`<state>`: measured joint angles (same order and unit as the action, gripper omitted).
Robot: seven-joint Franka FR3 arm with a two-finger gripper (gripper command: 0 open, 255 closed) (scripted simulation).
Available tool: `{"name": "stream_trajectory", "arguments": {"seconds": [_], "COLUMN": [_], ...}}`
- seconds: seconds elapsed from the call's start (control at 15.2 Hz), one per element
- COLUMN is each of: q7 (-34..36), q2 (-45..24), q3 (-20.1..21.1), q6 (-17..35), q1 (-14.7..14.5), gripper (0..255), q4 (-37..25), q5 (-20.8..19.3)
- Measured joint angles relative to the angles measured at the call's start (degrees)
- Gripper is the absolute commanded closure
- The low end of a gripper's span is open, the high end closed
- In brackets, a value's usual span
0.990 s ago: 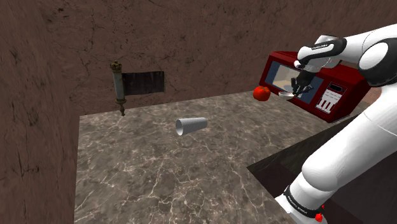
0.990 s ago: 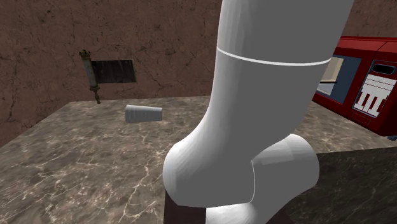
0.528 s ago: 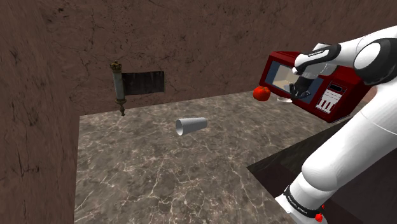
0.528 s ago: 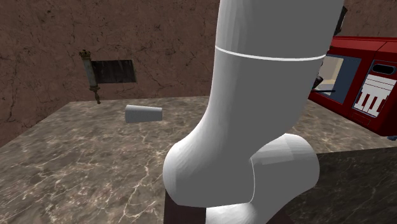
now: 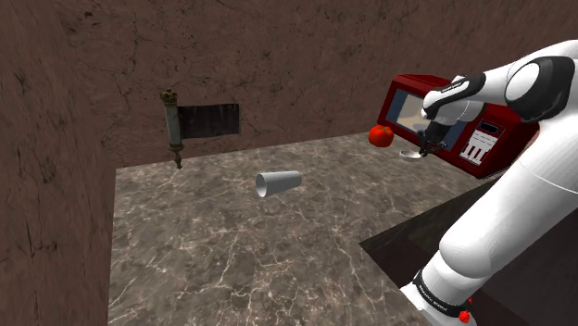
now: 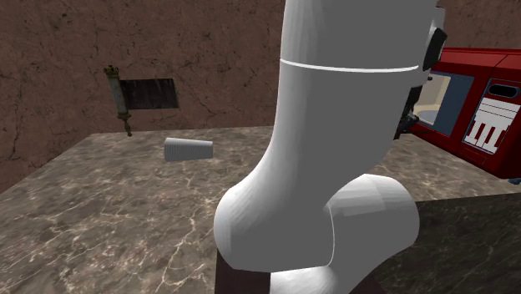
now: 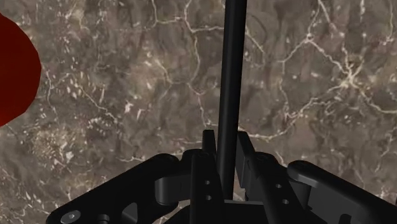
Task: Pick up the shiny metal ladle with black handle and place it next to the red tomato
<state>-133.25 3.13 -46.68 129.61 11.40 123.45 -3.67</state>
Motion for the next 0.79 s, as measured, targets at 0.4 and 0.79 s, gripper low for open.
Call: {"name": "stream_trajectory", "arguments": {"seconds": [0.4,0.79], "q7": [-2.1,-5.0], "q2": [-3.3,-7.0], "q3": [-0.4,-0.3], "q6": [4.5,9.0], "q1": [0.0,0.5], "gripper": [255,255], "q4": [2.2,4.2], "q5": [3.2,7.2]}}
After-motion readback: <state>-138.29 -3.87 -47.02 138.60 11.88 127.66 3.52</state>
